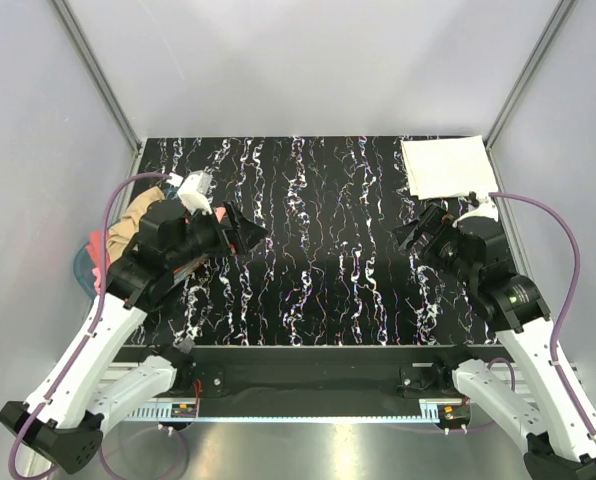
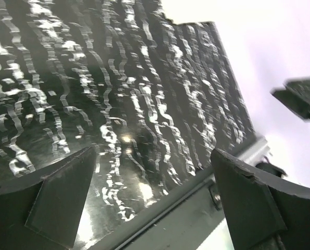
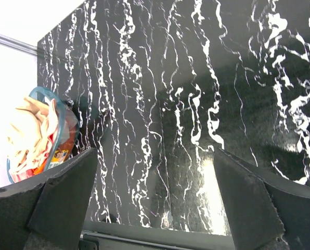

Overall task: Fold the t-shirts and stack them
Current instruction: Grab the tshirt from the pile

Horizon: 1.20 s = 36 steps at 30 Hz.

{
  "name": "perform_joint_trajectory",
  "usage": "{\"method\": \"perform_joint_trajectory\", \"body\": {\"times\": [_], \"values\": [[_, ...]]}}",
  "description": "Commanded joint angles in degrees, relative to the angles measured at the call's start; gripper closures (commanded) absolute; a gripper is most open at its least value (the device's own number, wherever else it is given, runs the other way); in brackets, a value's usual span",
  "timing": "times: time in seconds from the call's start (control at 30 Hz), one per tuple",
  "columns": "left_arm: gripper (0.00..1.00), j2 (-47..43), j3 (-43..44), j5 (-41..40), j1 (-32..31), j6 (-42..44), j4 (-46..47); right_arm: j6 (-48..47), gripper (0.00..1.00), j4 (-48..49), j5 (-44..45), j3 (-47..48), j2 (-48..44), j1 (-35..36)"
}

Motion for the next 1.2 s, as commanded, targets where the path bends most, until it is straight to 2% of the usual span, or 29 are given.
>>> {"method": "perform_joint_trajectory", "body": {"times": [0.0, 0.1, 0.17, 0.2, 0.23, 0.33, 0.43, 0.53, 0.7, 0.83, 0.9, 0.93, 0.97, 1.03, 1.13, 1.17], "values": [[0.01, -0.7, 4.11, -10.94, 1.19, -0.64, -2.16, 1.26, 0.0, -0.18, 0.44, -1.57, -1.56, 0.26], [0.01, 1.14, 5.08, -14.92, 5.13, 0.22, -2.86, 0.99, 0.0, 0.34, 0.44, -3.24, -3.23, 0.34], [0.01, 5.34, 6.22, -17.92, 11.62, 0.58, -5.31, 0.91, 0.0, 0.87, 0.35, -5.34, -4.9, 0.26], [0.01, 7.28, 8.05, -16.88, 18.26, 0.41, -6.72, 0.56, 0.0, 1.13, 0.0, -5.88, -6.04, 0.26], [0.02, 9.21, 8.94, -16.26, 21.37, 0.41, -7.95, 0.38, 0.0, 1.22, -0.35, -6.15, -6.48, 0.34], [0.15, 16.6, 12.63, -19.58, 31.55, 2.25, -13.22, 0.9, 0.0, 1.49, -2.19, -6.76, -8.85, 0.26], [0.19, 20.74, 14.31, -26.88, 37.38, 3.48, -17.28, 1.87, 0.0, 4.11, -6.23, -6.5, -10.09, 0.26], [0.2, 22.06, 12.82, -28.56, 40.12, 3.13, -16.41, 1.44, 0.0, 6.84, -12.55, -6.06, -9.66, 0.26], [0.23, 30.84, 12.55, -28.48, 40.39, 4.71, -13.86, 1.08, 0.0, 7.73, -15.38, -4.57, -6.58, 0.26], [0.53, 36.91, 15.45, -29.26, 40.48, 7.35, -13.77, 1.43, 0.0, 9.04, -15.99, -5.0, -3.6, 0.34], [0.59, 38.85, 17.64, -30.67, 40.65, 8.49, -13.59, 1.95, 0.0, 9.48, -16.52, -5.27, -2.45, 0.34], [0.66, 39.64, 18.61, -30.41, 41.0, 8.93, -13.68, 1.96, 0.0, 9.57, -16.78, -5.18, -1.4, 0.26], [0.85, 40.69, 20.44, -29.19, 41.27, 9.63, -14.03, 2.05, 0.0, 9.57, -16.96, -4.83, -0.87, 0.34], [1.0, 40.01, 22.82, -28.3, 41.53, 9.37, -15.51, 2.05, 0.0, 9.49, -17.14, -4.13, 0.36, 0.26], [1.0, 35.79, 28.97, -25.58, 40.75, 7.71, -15.61, 3.1, 0.0, 9.66, -15.74, -3.6, 0.81, 0.26], [1.0, 33.17, 34.56, -22.96, 40.39, 7.09, -15.18, 3.45, 0.0, 9.84, -15.3, -3.6, 0.81, 0.26]]}}
